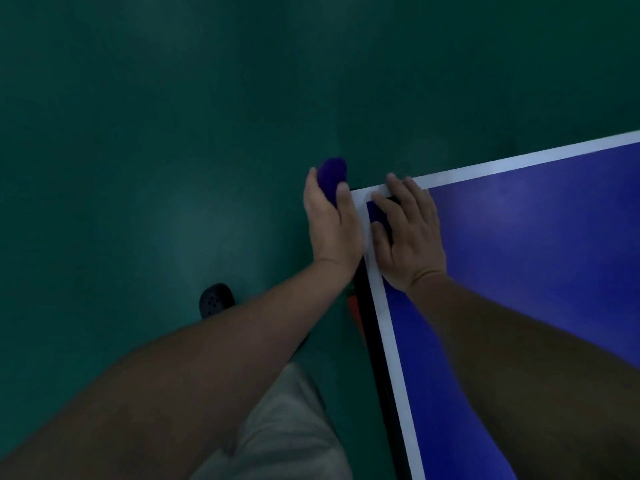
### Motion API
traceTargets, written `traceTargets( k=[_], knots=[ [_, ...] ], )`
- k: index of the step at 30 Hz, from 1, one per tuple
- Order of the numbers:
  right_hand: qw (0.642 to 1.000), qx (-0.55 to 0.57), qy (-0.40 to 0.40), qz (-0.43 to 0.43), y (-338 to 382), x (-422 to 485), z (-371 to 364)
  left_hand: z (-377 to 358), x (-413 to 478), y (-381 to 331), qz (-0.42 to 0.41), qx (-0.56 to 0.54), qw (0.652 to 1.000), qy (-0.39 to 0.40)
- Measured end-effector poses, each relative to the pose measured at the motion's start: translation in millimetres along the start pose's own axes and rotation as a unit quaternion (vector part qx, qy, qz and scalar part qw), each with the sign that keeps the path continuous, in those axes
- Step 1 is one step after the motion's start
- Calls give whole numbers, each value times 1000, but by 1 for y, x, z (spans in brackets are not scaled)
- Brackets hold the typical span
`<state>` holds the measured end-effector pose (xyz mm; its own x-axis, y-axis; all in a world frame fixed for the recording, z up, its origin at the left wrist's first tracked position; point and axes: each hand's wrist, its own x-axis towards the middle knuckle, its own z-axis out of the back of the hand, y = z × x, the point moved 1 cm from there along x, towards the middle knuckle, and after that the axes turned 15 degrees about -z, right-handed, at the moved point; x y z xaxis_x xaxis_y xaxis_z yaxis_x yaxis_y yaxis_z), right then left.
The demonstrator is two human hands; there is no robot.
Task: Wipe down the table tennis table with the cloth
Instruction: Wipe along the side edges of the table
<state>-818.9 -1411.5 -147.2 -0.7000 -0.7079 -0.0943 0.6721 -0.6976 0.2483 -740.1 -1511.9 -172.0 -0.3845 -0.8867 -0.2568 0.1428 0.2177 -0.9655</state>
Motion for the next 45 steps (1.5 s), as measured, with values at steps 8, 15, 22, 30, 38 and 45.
traceTargets(
  k=[8, 15, 22, 30, 38, 45],
  knots=[
    [1000, 5, -3, 0, 2, 1, 2, 20, -65, 8, -31, -1, 996, 81],
    [999, 26, -23, -13, 2, 0, 1, 18, -23, -14, 7, 57, 995, 84],
    [996, 39, -43, -73, 2, -1, 0, 2, 85, -51, -119, 253, 824, 493],
    [991, 40, -45, -121, 4, -2, 4, -52, 117, -51, -27, 288, 752, 592],
    [970, 85, -96, -207, 4, 7, 2, -11, 124, -43, 13, 262, 728, 634],
    [932, 36, -133, -334, -12, 22, 16, -110, 129, -29, -97, 193, 747, 629]
  ],
)
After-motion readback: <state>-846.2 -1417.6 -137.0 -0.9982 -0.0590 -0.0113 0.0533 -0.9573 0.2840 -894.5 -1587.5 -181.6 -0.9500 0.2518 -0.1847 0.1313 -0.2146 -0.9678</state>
